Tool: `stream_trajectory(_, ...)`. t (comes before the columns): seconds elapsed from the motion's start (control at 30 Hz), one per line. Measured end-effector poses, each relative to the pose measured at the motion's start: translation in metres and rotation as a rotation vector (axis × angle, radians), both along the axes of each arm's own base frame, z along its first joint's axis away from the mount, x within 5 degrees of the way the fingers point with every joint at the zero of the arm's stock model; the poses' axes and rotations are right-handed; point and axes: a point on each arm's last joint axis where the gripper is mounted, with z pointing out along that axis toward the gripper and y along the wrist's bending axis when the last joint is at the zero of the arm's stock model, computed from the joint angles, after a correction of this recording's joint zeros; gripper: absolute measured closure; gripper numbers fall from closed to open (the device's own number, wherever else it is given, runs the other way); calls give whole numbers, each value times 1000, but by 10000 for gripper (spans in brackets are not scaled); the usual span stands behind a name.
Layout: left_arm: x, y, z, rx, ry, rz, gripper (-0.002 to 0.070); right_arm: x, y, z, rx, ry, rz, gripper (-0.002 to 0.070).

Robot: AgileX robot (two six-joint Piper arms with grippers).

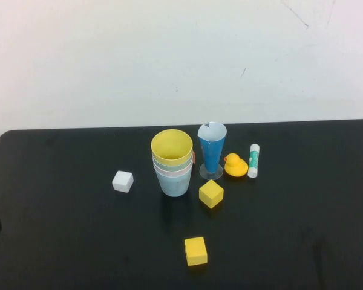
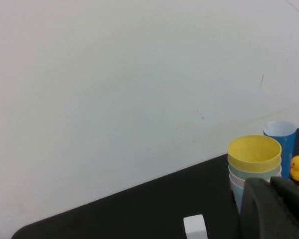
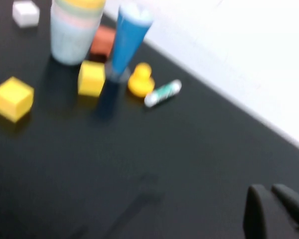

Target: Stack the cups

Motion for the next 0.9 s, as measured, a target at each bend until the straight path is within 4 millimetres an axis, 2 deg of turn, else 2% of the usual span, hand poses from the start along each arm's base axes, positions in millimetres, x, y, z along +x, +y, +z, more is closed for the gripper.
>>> stream_trajectory(0.2, 0, 0, 1, 5, -8, 2, 676, -4, -3, -24, -29, 139, -29, 678)
stream_trajectory(0.37, 0, -1, -2, 13, 19, -7, 676, -6, -4, -36, -43, 181, -33, 678)
stream_trajectory(0.73, -1, -2, -8, 23, 62, -18, 676, -6, -4, -37, -44, 186, -34, 678)
stream_trajectory(0.9, -3, 1, -23, 49, 68, 2, 677, -6, -4, -37, -43, 186, -34, 678)
